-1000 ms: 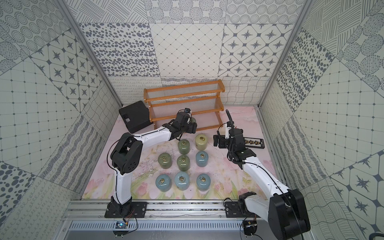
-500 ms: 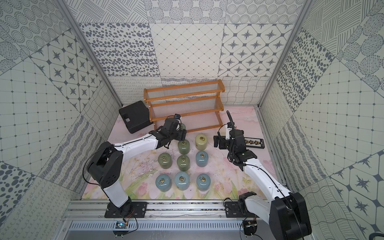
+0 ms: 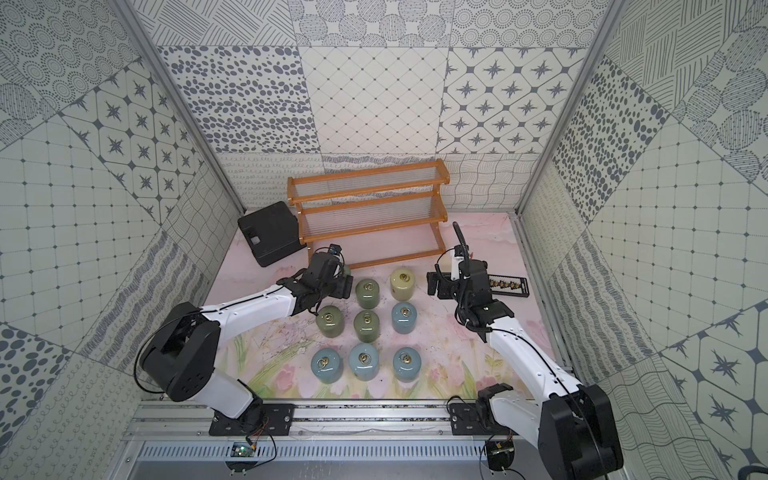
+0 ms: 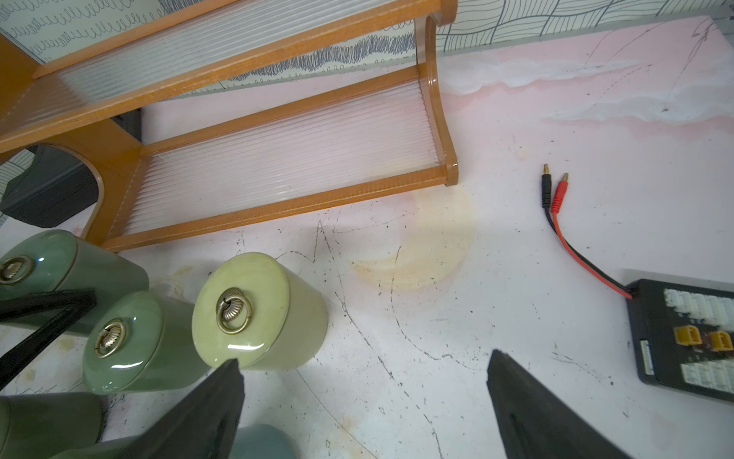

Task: Remove the tea canisters from the shelf
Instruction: Place the tea canister at the center of the board.

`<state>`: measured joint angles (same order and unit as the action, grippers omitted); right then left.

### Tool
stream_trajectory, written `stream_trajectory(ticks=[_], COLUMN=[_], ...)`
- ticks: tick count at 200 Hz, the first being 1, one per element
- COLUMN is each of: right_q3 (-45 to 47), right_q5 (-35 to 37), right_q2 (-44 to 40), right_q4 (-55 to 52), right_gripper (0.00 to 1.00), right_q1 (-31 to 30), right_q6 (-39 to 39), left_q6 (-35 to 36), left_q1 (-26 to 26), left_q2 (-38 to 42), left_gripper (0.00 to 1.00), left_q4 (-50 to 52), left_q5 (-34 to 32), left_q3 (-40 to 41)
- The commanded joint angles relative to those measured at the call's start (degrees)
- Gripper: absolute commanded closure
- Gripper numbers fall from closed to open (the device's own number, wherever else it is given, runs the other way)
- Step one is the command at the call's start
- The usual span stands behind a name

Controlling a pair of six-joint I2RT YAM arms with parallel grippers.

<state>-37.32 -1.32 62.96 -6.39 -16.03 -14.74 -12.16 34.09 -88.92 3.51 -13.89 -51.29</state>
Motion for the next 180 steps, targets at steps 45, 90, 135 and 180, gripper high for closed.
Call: stream_trajectory(ticks=[45, 90, 135, 180], right_q3=[0.85, 1.05, 1.33, 1.29], right_q5=[-0.51, -0.51, -0.34, 0.08], right_q2=[-0.44, -0.41, -0.62, -0.94], right_q4=[2.17, 2.11, 2.00, 1.65], right_gripper=[0.01, 0.01, 0.01, 0.01], right_q1=[0.19, 0.19, 0.17, 0.21], right_q6=[-0.27, -0.29, -0.30, -0.20], left_q6=[-3.36, -4.61, -5.41, -5.85], left_q1=[-1.74, -1.92, -1.96, -1.92], left_q2=[3.12, 2.63, 1.31, -0.57], left_gripper=[0.32, 0.32, 0.32, 0.32], left_q4=[-5.65, -5.87, -6.42, -7.20], left_q5=[-0.55, 1.12, 3.18, 5.25], left_q3=[4.06, 5.01, 4.78, 4.16])
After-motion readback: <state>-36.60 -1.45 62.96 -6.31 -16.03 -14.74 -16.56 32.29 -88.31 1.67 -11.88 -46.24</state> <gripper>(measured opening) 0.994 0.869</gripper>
